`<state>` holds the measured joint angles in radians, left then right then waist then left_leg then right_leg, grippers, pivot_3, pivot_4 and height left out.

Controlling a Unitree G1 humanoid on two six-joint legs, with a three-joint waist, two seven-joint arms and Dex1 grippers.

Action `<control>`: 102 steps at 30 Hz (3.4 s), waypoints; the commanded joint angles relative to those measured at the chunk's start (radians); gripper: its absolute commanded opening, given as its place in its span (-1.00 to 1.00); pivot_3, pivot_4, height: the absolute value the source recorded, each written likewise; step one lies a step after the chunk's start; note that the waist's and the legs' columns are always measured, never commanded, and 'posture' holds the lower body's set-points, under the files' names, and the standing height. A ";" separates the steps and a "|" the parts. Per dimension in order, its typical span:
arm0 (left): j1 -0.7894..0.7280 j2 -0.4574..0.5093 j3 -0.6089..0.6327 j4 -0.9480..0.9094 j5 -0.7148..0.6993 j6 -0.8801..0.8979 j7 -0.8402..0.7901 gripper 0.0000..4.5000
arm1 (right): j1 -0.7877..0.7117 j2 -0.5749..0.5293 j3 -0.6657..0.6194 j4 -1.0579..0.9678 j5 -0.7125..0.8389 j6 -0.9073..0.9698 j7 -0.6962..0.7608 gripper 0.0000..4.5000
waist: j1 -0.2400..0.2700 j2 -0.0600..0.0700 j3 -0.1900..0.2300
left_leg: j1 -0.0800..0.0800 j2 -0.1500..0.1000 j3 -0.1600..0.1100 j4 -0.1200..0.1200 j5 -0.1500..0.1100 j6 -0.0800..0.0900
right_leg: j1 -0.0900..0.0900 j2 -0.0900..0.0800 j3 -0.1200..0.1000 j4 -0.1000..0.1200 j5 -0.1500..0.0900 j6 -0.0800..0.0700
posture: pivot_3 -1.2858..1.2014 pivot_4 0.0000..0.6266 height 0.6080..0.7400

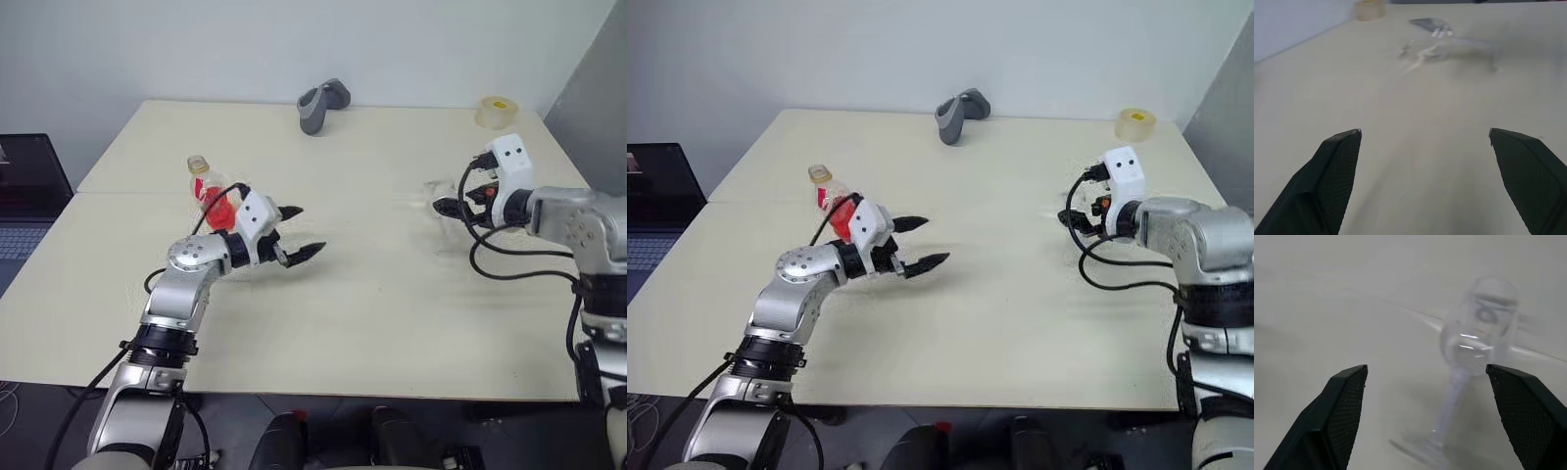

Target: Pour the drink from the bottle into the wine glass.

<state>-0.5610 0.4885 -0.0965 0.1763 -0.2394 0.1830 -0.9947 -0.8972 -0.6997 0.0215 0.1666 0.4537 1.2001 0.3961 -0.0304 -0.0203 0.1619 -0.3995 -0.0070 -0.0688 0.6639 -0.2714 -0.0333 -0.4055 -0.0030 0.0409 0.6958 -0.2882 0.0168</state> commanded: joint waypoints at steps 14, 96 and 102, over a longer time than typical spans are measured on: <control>-0.065 -0.002 -0.062 0.009 0.017 -0.064 -0.140 0.99 | -0.356 0.090 0.241 0.683 -0.315 -0.208 0.326 0.83 | -0.002 0.003 0.002 | 0.000 0.000 0.003 0.000 0.000 0.000 | -0.002 0.000 0.001 0.001 0.000 0.000 | 0.03 -0.52 1.00; 0.012 0.091 0.105 -0.189 -0.168 0.304 -0.041 1.00 | 0.424 0.661 0.042 0.254 -0.385 -1.247 -0.006 -0.92 | -0.022 0.003 0.000 | 0.001 0.001 -0.001 0.000 0.001 -0.001 | 0.000 0.000 0.001 0.001 0.000 0.000 | 0.03 -0.52 1.00; 0.020 0.111 0.095 -0.203 -0.165 0.306 -0.060 1.00 | 0.434 0.652 0.023 0.248 -0.373 -1.233 -0.009 -0.47 | -0.020 0.003 0.000 | 0.002 0.001 -0.002 0.000 0.000 -0.001 | 0.001 0.000 0.001 0.001 0.000 0.000 | 0.03 -0.52 1.00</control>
<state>-0.5415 0.5877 0.0035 0.0077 -0.3930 0.4940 -1.0442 -0.4792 -0.0420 0.0451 0.4095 0.0660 -0.0494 0.3751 -0.0501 -0.0173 0.1621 -0.3980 -0.0064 -0.0704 0.6636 -0.2709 -0.0342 -0.4049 -0.0031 0.0415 0.6965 -0.2883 0.0169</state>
